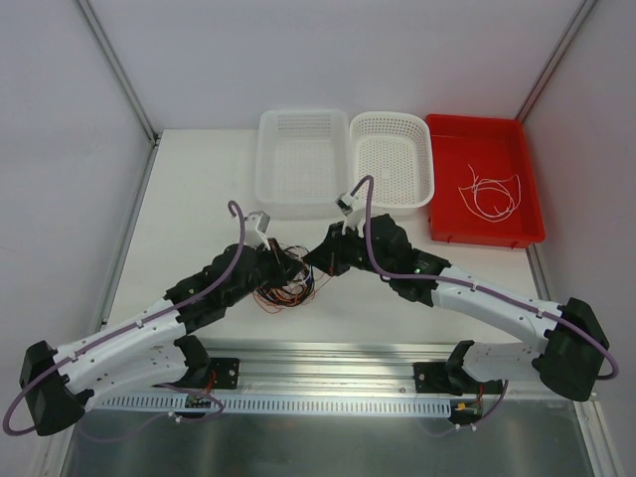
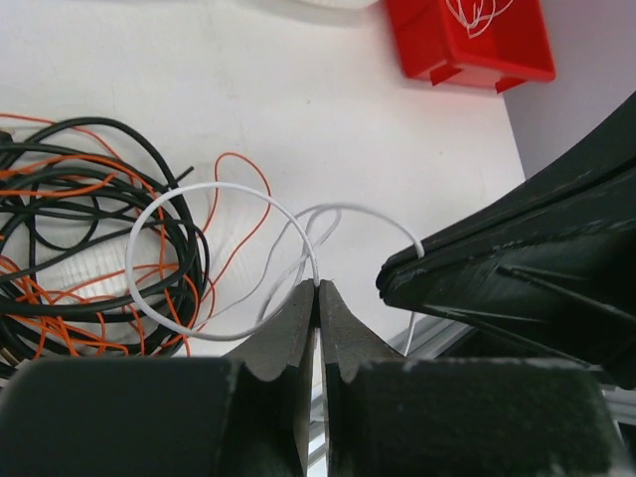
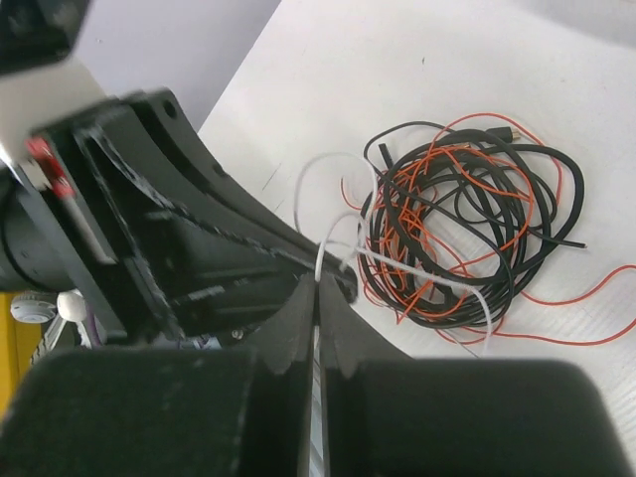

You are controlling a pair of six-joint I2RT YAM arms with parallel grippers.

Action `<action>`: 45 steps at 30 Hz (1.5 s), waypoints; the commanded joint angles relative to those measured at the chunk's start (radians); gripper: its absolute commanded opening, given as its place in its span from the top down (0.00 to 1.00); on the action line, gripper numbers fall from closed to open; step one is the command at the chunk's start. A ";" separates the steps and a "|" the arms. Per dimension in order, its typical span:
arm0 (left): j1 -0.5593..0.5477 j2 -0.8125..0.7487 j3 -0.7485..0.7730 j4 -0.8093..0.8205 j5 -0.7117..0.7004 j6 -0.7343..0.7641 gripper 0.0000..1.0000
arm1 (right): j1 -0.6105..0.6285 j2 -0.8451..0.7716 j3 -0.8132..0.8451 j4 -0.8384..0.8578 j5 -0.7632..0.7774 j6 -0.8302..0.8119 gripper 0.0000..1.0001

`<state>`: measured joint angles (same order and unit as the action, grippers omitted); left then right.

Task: Untangle the cables

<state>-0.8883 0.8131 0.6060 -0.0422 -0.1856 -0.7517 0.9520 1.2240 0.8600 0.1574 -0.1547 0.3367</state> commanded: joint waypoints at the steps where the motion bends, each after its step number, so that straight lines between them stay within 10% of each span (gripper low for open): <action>1: -0.053 0.032 -0.009 0.096 -0.069 -0.009 0.97 | 0.005 -0.038 0.002 0.079 0.035 0.044 0.99; 9: -0.112 0.083 0.008 0.097 -0.025 0.054 0.84 | 0.007 -0.052 -0.006 0.062 0.078 0.050 0.99; 23: -0.110 -0.097 0.015 -0.033 0.002 0.095 0.18 | 0.005 -0.043 0.011 -0.033 0.116 -0.001 0.99; 45: -0.110 -0.284 -0.028 -0.179 -0.192 0.008 0.33 | 0.005 -0.038 0.040 -0.055 0.072 -0.028 0.99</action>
<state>-0.9894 0.5137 0.5766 -0.2207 -0.3309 -0.7422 0.9535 1.2053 0.8543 0.0925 -0.0658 0.3290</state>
